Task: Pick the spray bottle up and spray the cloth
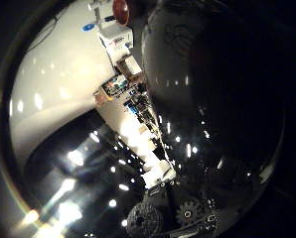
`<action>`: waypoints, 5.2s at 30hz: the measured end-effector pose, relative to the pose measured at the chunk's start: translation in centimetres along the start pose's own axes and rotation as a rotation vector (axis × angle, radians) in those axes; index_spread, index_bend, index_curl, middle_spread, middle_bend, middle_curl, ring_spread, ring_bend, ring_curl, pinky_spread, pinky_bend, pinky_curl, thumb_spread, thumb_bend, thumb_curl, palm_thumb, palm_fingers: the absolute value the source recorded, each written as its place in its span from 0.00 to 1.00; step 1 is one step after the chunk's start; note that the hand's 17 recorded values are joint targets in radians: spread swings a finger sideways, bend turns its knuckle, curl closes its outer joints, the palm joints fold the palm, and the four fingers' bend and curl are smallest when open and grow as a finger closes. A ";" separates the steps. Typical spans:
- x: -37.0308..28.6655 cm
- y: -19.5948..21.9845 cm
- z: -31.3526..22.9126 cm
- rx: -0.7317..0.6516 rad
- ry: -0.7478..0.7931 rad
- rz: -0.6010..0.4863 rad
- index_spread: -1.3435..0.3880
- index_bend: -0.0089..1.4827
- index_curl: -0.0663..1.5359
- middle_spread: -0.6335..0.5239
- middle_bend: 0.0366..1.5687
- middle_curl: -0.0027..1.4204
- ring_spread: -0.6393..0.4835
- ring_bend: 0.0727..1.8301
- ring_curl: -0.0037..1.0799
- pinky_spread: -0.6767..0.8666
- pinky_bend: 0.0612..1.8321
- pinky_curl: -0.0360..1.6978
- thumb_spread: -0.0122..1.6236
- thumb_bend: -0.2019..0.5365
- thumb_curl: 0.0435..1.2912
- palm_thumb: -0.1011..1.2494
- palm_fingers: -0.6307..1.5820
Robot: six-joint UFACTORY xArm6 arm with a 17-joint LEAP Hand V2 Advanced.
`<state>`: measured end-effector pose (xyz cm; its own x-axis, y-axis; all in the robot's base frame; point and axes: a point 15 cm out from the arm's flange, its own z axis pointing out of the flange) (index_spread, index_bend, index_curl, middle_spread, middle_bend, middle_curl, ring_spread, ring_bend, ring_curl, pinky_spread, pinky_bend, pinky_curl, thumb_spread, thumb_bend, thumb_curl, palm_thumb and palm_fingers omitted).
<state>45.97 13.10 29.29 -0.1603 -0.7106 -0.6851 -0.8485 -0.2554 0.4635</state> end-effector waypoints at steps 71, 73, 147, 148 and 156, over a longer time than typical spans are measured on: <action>-29.6 -4.5 11.3 0.371 -0.397 -0.776 0.64 0.77 0.58 0.39 0.84 0.62 0.34 0.72 0.85 0.34 0.56 0.88 0.84 0.26 0.34 0.81 0.78; -29.2 -5.3 11.6 0.377 -0.402 -0.774 0.64 0.77 0.58 0.39 0.83 0.62 0.34 0.72 0.85 0.34 0.56 0.89 0.84 0.26 0.34 0.81 0.78; -23.4 -11.8 19.1 0.302 -0.235 -0.805 0.55 0.11 0.29 0.57 0.16 0.24 0.59 0.23 0.26 0.65 0.24 0.32 0.65 0.23 0.25 0.52 0.27; -23.4 -11.7 19.1 0.300 -0.227 -0.806 0.55 0.11 0.28 0.58 0.15 0.24 0.60 0.22 0.25 0.66 0.23 0.31 0.65 0.23 0.25 0.52 0.27; -23.6 -11.3 18.6 0.302 -0.205 -0.816 0.56 0.10 0.21 0.62 0.10 0.22 0.65 0.16 0.23 0.66 0.20 0.25 0.64 0.24 0.22 0.51 0.27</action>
<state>49.92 44.94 29.73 0.4886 -0.2447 -0.8375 -0.8301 -0.4258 -0.3600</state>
